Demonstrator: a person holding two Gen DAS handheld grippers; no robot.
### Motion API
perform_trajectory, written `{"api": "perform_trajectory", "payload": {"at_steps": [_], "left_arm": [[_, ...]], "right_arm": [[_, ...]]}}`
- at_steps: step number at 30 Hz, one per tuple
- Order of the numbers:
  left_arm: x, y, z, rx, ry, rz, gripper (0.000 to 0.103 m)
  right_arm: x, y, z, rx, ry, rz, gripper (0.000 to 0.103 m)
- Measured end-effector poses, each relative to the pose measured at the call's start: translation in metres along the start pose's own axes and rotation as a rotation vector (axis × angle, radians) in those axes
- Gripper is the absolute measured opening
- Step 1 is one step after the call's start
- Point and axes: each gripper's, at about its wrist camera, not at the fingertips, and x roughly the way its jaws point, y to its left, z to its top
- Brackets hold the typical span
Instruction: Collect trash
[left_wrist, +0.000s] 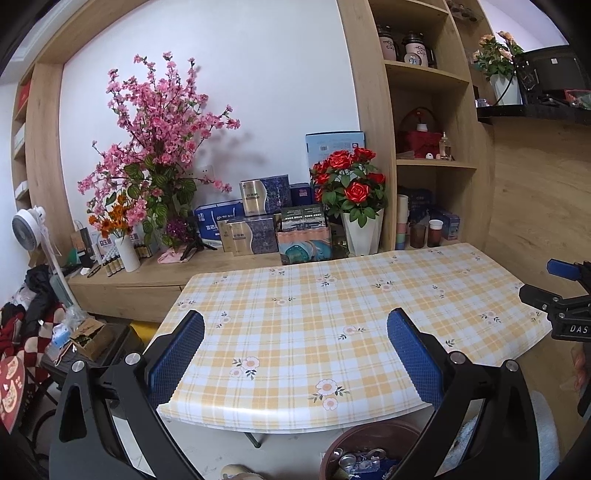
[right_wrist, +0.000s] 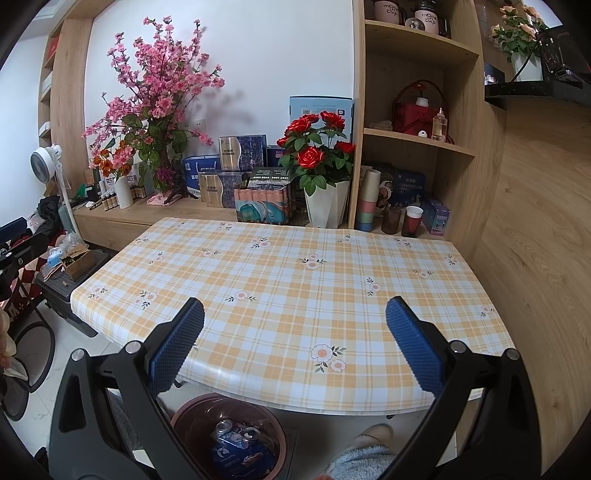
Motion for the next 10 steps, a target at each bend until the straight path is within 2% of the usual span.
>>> {"api": "perform_trajectory", "payload": {"at_steps": [10], "left_arm": [[-0.0002, -0.0005, 0.0036, -0.003, 0.001, 0.006, 0.097]], "right_arm": [[-0.0001, -0.0004, 0.0003, 0.001, 0.002, 0.0, 0.097]]}}
